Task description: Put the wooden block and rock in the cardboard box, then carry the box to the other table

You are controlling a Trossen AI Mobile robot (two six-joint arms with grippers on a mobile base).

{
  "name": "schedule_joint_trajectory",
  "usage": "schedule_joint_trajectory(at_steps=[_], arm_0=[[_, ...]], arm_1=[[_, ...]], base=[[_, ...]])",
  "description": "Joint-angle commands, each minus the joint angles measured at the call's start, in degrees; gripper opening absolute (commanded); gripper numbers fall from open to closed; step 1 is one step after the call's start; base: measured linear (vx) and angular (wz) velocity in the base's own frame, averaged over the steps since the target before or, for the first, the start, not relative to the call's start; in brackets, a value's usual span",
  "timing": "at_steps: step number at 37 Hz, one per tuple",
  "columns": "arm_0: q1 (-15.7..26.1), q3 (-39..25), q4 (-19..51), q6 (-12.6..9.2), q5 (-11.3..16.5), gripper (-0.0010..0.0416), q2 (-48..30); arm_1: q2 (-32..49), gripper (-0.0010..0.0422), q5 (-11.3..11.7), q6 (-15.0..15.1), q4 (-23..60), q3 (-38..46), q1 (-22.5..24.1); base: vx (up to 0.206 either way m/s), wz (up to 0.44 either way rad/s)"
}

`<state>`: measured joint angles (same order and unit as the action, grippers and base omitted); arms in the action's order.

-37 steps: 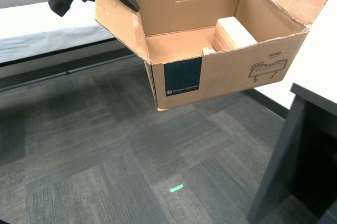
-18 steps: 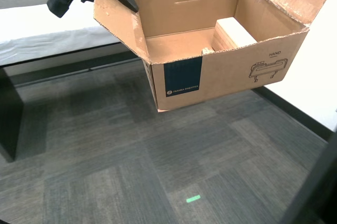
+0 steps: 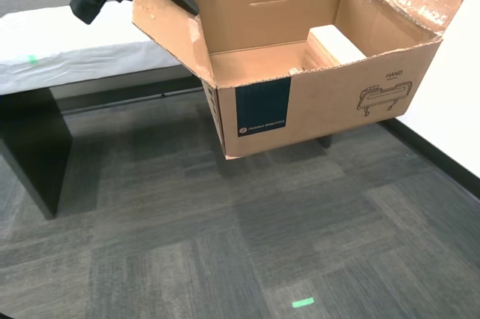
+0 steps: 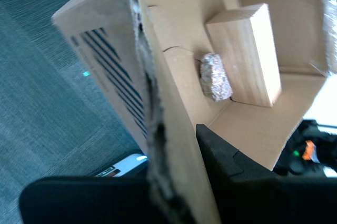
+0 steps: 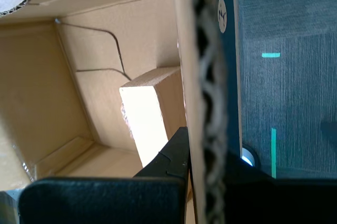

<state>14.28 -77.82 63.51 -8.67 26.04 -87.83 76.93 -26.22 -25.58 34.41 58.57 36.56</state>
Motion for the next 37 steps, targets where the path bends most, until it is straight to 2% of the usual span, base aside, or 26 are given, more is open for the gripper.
schedule_joint_trajectory(at_steps=[1, 4, 11, 16, 19, 22, 27, 33, 35, 37], arm_0=[[0.0, -0.1, -0.7, -0.5, 0.5, -0.0001, 0.0], [0.1, -0.1, -0.7, -0.5, 0.5, -0.0001, 0.0], [0.1, -0.1, -0.7, -1.9, 0.5, -0.0001, 0.0], [0.1, -0.1, -0.7, -3.5, 0.5, -0.0001, 0.0], [0.1, -0.1, -0.8, -5.0, 0.5, -0.0001, 0.0], [0.1, -0.1, -0.9, -5.2, 0.5, -0.0001, 0.0], [0.2, -0.1, -1.0, -6.6, 0.5, -0.0001, 0.0], [0.3, -0.1, -1.6, -6.9, 0.5, -0.0001, 0.0], [0.3, -0.1, -2.1, -7.6, 0.5, -0.0001, 0.0], [0.3, -0.1, -2.3, -7.9, 0.5, -0.0001, 0.0]], arm_1=[[0.0, -0.0001, -4.2, 2.6, 0.2, 0.0, 0.0], [0.0, -0.0001, -4.6, 4.9, 0.2, 0.0, 0.0], [0.0, -0.0001, -9.4, 9.2, 0.2, 0.0, -0.1], [0.0, -0.0001, -9.4, 12.8, 0.1, 0.0, -0.2], [0.0, -0.0001, -9.4, 12.7, 0.2, 0.0, -0.3], [0.0, -0.0001, -9.4, 12.6, 0.3, 0.0, -0.3], [0.0, -0.0001, -9.4, 11.7, 0.3, 0.0, -0.3], [0.0, -0.0001, -9.2, 8.2, 0.2, 0.0, -0.2], [0.0, -0.0001, -8.5, 6.4, 0.0, 0.0, -0.2], [0.0, -0.0001, -6.7, 4.2, -0.4, 0.0, -0.2]], base=[[0.119, 0.197], [0.117, 0.197], [0.117, 0.188], [0.115, 0.168], [0.114, 0.133], [0.114, 0.11], [0.112, 0.078], [0.106, 0.043], [0.106, 0.024], [0.105, 0.018]])
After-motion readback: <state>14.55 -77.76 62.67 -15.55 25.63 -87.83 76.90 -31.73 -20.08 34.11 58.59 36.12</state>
